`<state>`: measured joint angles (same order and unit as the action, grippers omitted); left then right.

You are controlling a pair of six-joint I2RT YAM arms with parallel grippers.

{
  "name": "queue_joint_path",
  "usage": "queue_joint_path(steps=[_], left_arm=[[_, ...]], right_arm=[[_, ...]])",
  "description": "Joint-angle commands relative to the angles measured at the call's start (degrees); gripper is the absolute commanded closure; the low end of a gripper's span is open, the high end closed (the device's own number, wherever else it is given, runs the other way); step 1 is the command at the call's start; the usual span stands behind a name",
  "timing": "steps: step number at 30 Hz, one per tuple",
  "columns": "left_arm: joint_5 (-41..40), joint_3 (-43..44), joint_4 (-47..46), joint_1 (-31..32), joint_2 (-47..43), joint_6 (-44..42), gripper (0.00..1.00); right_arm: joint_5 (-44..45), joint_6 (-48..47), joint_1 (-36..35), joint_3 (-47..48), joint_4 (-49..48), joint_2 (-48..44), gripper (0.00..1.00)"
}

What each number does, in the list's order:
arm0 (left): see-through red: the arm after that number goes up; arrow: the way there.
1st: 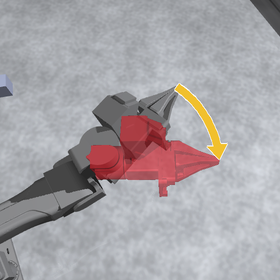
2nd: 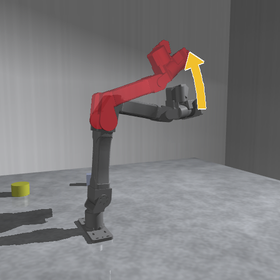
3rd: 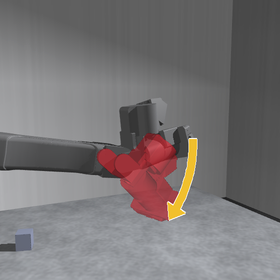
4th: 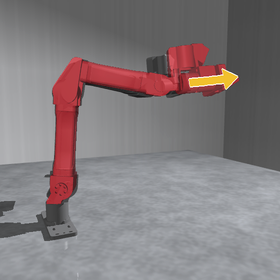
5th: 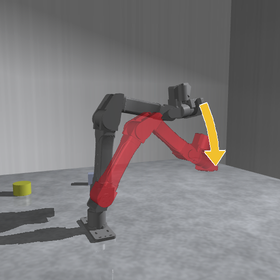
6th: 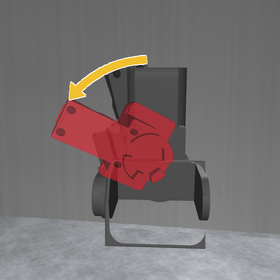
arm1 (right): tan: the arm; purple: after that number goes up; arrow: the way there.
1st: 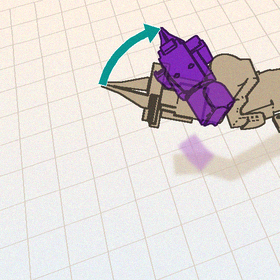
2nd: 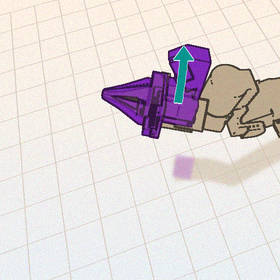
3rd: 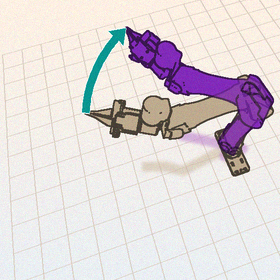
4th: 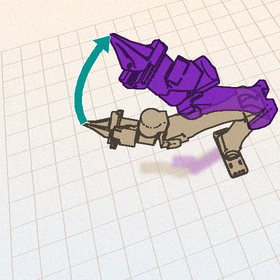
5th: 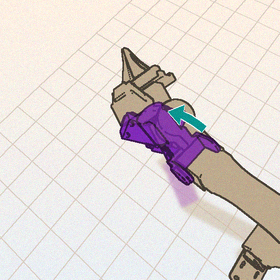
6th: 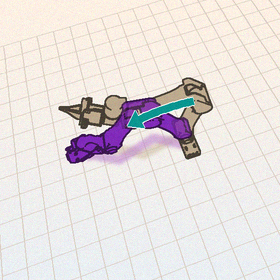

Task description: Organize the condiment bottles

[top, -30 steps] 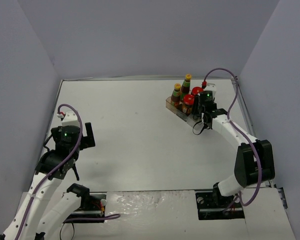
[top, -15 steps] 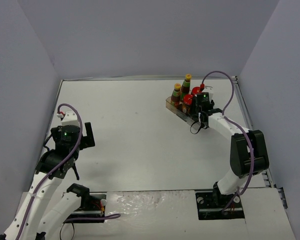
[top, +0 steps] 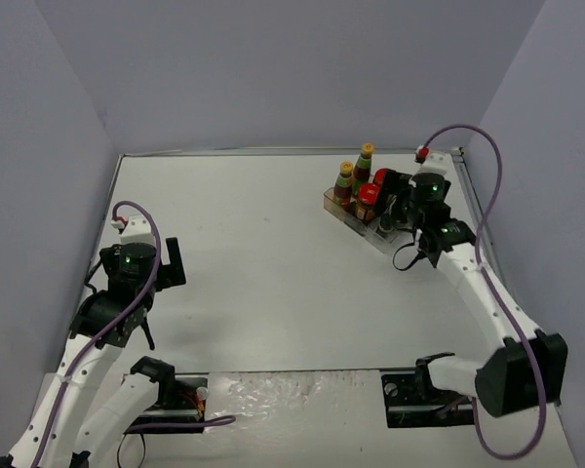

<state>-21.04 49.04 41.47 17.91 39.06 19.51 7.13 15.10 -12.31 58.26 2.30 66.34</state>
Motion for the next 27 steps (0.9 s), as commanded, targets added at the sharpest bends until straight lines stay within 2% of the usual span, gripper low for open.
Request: queue_joint_path(steps=[1, 10, 14, 18, 27], left_arm=[[-0.4, 2.0, -2.5, -0.4, -0.6, -0.8, 0.03], [-0.3, 1.9, -2.0, -0.4, -1.5, -0.5, 0.03], [-0.8, 2.0, -1.8, -0.5, -1.6, -0.5, 0.03], [-1.0, 2.0, -1.0, -0.5, -2.0, -0.1, 0.03], [0.7, 1.6, -0.3, -0.3, -5.0, 0.9, 0.03]], right_arm=[[0.2, -3.2, 0.2, 2.3, 3.7, -13.4, 0.00], [2.0, -8.2, 0.2, -4.5, 10.6, -36.9, 0.00], [4.2, -5.7, -0.8, -7.7, 12.2, -43.4, 0.00], [5.6, -2.6, -1.0, -9.9, 13.6, -48.0, 0.00], [5.5, -2.5, -1.5, -14.0, 12.7, -53.3, 0.00]])
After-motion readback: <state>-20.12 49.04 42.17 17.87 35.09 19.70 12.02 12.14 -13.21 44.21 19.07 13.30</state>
